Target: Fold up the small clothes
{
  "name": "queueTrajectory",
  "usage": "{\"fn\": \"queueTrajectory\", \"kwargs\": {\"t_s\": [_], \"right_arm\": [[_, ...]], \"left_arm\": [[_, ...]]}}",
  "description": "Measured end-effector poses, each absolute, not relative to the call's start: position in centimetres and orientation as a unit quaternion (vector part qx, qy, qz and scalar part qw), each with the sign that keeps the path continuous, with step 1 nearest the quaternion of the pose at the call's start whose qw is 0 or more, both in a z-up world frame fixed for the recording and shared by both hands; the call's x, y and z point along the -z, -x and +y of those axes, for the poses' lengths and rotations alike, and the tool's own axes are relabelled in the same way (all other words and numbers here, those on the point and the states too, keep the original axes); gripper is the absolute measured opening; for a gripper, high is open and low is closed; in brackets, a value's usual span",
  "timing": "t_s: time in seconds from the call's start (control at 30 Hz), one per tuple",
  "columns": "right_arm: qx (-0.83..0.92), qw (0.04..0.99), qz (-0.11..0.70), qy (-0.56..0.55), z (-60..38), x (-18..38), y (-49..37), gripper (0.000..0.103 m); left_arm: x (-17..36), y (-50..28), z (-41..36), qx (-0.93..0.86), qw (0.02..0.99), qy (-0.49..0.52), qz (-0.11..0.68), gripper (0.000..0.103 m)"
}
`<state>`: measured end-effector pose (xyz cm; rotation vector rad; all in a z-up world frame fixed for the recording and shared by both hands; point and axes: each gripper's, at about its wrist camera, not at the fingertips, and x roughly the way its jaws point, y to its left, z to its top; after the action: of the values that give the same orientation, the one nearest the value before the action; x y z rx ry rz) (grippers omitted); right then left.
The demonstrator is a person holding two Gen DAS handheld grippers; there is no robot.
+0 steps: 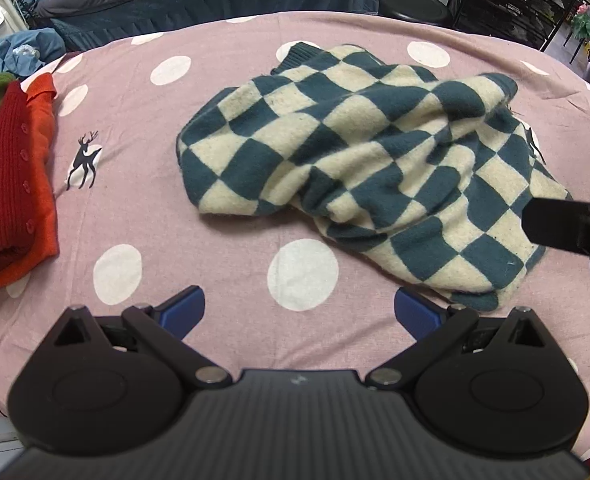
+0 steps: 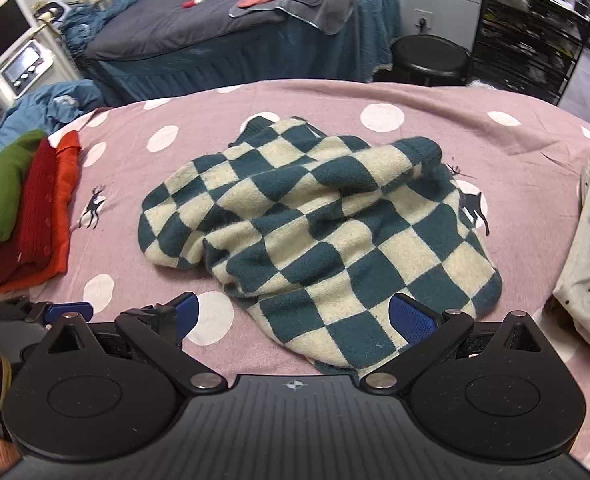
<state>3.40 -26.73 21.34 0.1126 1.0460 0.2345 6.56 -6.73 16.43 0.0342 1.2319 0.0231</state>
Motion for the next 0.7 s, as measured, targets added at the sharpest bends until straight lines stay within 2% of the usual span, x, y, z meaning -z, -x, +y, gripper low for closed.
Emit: {"fn": "queueTrajectory", "kwargs": {"t_s": [0.33,0.57,0.7], "right_arm": [[-0.146,0.858,0.484,-0.083,-30.9,-18.8,-5.0,0.103],[-0.104,0.878,0.463,-0.059,-33.1,-16.7,-13.6,0.103],[-0.060,0.862,0.490,-0.114,-34.4,-14.4,-18.4,0.103]], "left_arm": [[-14.5,-5.7,-5.2,0.003,0.807,-0.018,0.591,0.103],[-15.2,-6.1,-2.9,-0.002,0.808,0.000,0.589,0.103],[-14.7,-5.5,-2.3,-0.008,0.802,-0.002,0.597,0.103]]}}
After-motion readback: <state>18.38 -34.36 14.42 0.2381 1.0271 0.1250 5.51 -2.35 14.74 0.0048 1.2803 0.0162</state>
